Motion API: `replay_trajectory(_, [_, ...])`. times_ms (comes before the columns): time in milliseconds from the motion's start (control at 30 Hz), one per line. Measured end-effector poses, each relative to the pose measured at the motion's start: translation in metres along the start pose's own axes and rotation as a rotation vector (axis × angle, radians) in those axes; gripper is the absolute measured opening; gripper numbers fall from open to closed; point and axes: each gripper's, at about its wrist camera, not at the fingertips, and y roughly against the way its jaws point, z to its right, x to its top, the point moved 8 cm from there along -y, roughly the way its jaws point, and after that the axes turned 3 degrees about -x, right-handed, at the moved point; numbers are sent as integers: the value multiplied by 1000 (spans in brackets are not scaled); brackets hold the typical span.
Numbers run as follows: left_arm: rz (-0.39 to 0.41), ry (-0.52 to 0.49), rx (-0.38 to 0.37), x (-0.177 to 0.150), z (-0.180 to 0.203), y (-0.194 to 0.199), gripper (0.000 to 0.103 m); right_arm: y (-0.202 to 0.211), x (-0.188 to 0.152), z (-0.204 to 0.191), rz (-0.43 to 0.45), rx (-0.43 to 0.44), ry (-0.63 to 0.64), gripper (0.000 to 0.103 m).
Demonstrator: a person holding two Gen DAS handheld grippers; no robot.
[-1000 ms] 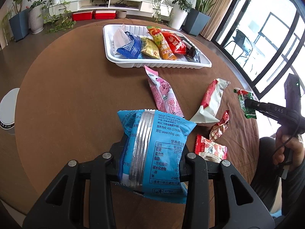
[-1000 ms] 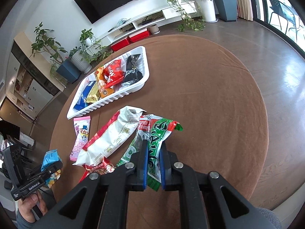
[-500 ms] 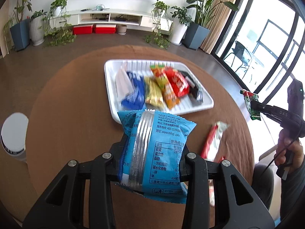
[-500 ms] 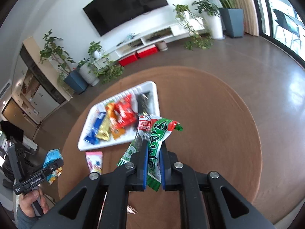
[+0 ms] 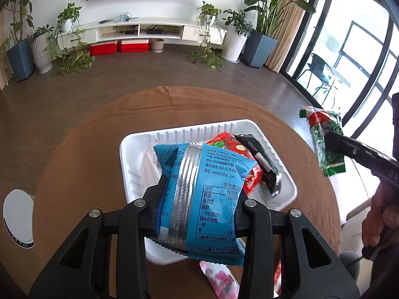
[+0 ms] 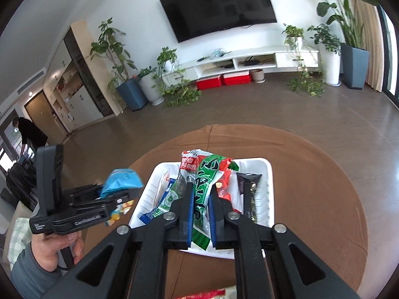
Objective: Organize snacks
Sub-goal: 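Carry the light blue and green packets into the tray and open both tools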
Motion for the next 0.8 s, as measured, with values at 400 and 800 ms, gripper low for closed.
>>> replay_trajectory(400, [-62,3,18,7,-5,-73,35,-85,-38,0,-171,-16,74,11])
replay_trajectory(800, [-96,-18,46,2,-12,-115,36,-113,-51,7,-225,-45,98,12])
